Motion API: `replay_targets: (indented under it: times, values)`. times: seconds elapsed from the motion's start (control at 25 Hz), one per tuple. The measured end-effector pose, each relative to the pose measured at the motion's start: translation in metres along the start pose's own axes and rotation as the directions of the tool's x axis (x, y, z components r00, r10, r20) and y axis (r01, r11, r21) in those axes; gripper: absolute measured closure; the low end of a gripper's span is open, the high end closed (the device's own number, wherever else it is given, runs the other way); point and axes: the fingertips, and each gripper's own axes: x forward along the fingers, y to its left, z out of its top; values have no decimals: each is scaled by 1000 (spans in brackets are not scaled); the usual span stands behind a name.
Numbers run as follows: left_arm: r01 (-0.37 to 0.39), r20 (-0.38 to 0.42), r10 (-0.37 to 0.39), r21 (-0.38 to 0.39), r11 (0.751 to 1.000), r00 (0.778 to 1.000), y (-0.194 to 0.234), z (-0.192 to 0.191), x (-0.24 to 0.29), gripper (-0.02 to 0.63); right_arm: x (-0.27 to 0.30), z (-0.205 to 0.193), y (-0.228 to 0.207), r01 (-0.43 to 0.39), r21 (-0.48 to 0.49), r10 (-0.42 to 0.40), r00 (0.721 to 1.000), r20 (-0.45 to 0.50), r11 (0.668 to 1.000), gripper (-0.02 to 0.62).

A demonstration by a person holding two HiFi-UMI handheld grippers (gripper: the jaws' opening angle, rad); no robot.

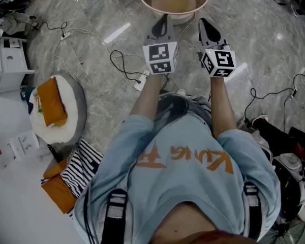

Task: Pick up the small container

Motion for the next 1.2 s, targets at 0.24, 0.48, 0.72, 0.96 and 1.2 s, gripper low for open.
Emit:
replay_targets:
  times: [0.24, 0.48, 0.72, 0.96, 1.2]
  values:
    - [-44, -30, 45, 13, 999, 999, 1, -4, -5, 583, -5, 3, -5, -8, 5, 8, 1000, -9, 1000, 582]
    - [-62, -37, 61, -11, 998, 997, 2, -5, -7, 583, -5, 2, -4, -35, -6, 35, 999, -36, 999, 583]
    - [-47, -51, 44, -57, 997, 998, -5, -8, -6, 583, -6, -1, -11, -41, 96, 41, 999, 9, 995, 581]
    - [-44, -53, 40, -72, 996, 998, -13, -5, -4, 583, -6, 1, -21, -47, 117, 46, 999, 15, 992, 581]
    - [-57, -41, 52, -125, 990, 998, 2, -4, -15, 583, 1, 0, -21, -63, 137, 61, 998, 19, 989, 581]
